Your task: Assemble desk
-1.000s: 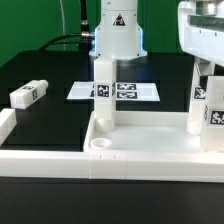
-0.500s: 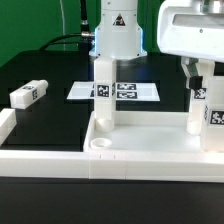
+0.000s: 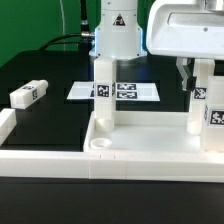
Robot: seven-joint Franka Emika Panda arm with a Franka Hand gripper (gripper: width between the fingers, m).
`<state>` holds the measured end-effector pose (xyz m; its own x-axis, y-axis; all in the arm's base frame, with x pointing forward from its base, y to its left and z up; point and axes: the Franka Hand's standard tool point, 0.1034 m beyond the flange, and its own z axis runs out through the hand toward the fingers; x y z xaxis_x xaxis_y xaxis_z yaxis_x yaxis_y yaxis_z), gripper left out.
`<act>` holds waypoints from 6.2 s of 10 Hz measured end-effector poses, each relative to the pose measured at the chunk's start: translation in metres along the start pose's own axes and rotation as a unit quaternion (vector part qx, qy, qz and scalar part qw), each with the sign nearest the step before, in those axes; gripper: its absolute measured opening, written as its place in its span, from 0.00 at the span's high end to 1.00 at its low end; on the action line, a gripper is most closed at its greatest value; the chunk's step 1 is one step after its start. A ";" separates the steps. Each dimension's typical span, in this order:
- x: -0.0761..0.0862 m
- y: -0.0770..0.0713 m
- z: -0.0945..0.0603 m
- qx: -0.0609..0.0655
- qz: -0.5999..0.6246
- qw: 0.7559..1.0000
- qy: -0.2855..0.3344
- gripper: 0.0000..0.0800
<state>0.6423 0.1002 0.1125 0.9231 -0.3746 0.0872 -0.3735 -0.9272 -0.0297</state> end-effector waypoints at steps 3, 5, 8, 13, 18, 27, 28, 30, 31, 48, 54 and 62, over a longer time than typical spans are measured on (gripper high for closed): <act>0.000 0.002 0.001 -0.003 -0.105 0.994 0.001 0.19; 0.000 0.002 0.001 -0.003 -0.126 0.992 0.001 0.19; 0.000 0.002 0.001 -0.003 -0.113 0.994 0.001 0.52; 0.002 0.009 0.001 -0.008 -0.019 1.000 -0.001 0.64; 0.007 0.026 0.000 -0.022 0.071 0.997 -0.004 0.64; 0.004 0.111 -0.045 -0.006 0.024 1.000 -0.008 0.19; 0.003 0.110 -0.045 -0.006 0.021 1.000 -0.008 0.19; 0.003 0.110 -0.044 -0.007 0.021 1.000 -0.008 0.19; 0.003 0.110 -0.044 -0.007 0.021 1.000 -0.009 0.19; -0.035 0.311 -0.006 -0.006 0.022 0.999 -0.046 0.19; -0.070 0.377 0.032 -0.024 0.014 0.997 -0.067 0.19; -0.078 0.387 0.042 0.004 -0.018 0.970 -0.241 0.19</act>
Offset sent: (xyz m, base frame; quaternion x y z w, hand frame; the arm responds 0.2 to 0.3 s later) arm -0.0009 0.0037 0.0030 -0.0006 0.0090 -0.1822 0.9832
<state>0.4297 -0.2296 0.0521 0.8725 -0.2985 -0.3870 -0.3406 -0.9392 -0.0435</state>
